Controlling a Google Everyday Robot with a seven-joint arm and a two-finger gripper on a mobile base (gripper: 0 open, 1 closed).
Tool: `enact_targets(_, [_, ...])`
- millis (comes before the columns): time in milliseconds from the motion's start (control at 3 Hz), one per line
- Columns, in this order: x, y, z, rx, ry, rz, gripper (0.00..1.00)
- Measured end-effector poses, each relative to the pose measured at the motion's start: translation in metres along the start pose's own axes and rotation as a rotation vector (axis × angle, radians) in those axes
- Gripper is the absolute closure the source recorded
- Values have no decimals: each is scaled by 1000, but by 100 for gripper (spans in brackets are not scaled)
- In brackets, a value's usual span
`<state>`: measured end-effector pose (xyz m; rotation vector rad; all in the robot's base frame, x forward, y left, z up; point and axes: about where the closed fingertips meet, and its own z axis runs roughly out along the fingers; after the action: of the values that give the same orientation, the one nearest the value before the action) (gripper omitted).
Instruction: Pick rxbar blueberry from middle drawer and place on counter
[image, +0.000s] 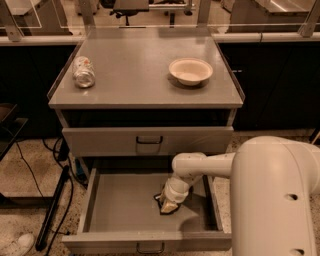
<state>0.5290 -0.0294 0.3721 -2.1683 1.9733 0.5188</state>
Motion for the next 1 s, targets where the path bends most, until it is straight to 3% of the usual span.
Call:
enact_targets(667, [-8,27,-45,109,2,24,100])
enact_targets(1000, [-8,27,-45,110,3,24,100])
